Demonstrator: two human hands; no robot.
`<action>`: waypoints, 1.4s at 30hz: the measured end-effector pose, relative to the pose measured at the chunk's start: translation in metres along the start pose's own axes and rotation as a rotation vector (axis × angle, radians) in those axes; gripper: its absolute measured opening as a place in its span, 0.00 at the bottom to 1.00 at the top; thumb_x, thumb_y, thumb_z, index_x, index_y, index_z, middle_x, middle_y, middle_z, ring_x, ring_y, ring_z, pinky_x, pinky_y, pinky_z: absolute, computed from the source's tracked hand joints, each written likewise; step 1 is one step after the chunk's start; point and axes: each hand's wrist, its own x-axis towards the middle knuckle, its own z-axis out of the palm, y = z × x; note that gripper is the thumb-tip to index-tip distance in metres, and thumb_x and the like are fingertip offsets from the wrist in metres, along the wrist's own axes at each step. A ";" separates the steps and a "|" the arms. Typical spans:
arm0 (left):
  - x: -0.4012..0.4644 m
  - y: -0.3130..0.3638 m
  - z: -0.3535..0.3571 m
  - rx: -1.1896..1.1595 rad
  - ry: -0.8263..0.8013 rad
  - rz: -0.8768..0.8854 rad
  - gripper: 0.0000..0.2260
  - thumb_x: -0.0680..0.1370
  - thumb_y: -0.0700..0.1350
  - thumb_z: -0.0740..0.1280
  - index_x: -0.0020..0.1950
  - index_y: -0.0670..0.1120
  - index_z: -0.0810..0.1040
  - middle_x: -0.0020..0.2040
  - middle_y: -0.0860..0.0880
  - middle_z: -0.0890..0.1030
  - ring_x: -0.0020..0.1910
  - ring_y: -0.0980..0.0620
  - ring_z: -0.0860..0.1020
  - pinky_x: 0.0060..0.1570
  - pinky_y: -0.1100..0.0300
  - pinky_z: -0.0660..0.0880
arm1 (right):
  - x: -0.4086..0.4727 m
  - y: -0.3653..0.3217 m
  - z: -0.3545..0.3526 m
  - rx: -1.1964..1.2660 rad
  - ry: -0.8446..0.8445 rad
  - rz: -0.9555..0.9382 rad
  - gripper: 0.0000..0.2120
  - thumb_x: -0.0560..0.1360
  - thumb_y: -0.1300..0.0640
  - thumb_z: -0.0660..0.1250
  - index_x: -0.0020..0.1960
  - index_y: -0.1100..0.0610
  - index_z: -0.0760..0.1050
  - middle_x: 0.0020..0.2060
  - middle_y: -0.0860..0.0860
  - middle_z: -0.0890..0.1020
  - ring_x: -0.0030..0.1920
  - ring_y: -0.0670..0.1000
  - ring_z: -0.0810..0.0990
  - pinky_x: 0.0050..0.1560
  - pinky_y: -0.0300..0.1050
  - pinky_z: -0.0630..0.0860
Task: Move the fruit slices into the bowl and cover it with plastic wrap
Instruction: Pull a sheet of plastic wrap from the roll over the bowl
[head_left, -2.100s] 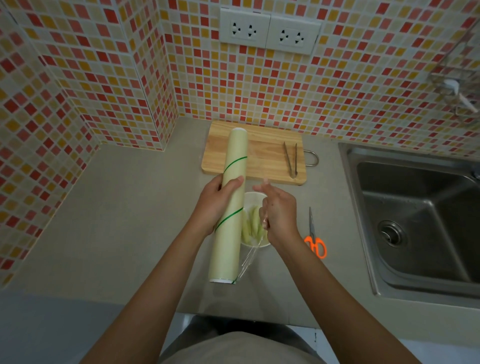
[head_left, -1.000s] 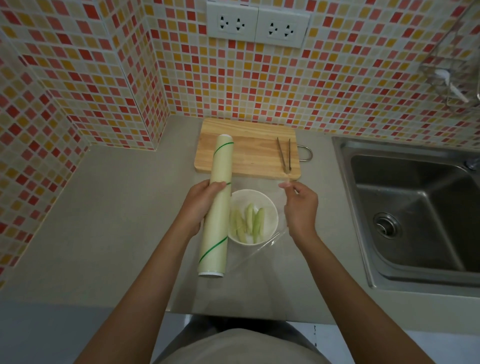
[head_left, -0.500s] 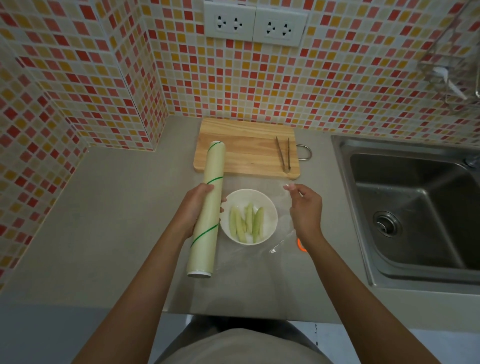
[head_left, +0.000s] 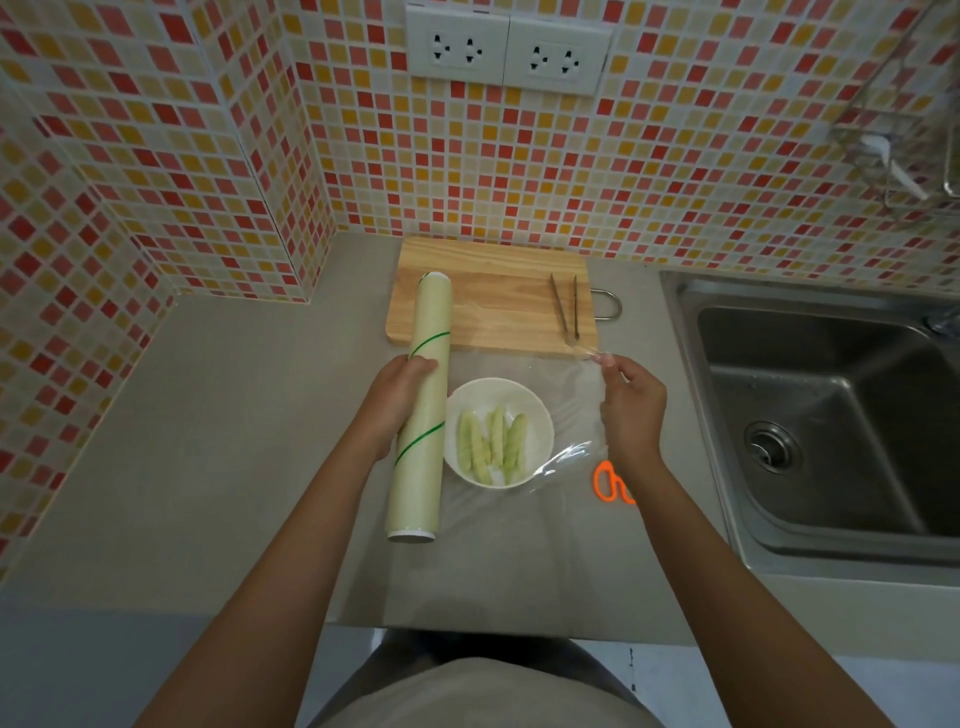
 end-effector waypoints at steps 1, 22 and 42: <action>0.000 0.000 0.001 -0.001 -0.005 0.008 0.16 0.70 0.55 0.66 0.49 0.45 0.76 0.41 0.45 0.82 0.35 0.49 0.79 0.39 0.56 0.75 | 0.000 0.001 -0.001 -0.007 0.001 -0.009 0.10 0.79 0.56 0.63 0.51 0.57 0.82 0.36 0.48 0.78 0.36 0.41 0.71 0.46 0.44 0.69; 0.000 -0.045 -0.007 0.076 0.101 0.002 0.09 0.73 0.48 0.73 0.49 0.46 0.81 0.42 0.46 0.83 0.37 0.49 0.81 0.37 0.57 0.77 | -0.009 0.052 0.007 -0.078 -0.036 0.136 0.10 0.78 0.58 0.64 0.52 0.59 0.83 0.46 0.50 0.84 0.51 0.50 0.81 0.60 0.50 0.76; -0.003 -0.061 -0.013 0.109 0.135 -0.003 0.16 0.70 0.54 0.76 0.50 0.48 0.78 0.41 0.51 0.82 0.37 0.54 0.80 0.33 0.61 0.73 | -0.011 0.069 0.007 -0.207 -0.073 0.016 0.10 0.78 0.60 0.63 0.52 0.62 0.82 0.47 0.53 0.85 0.46 0.46 0.79 0.41 0.18 0.66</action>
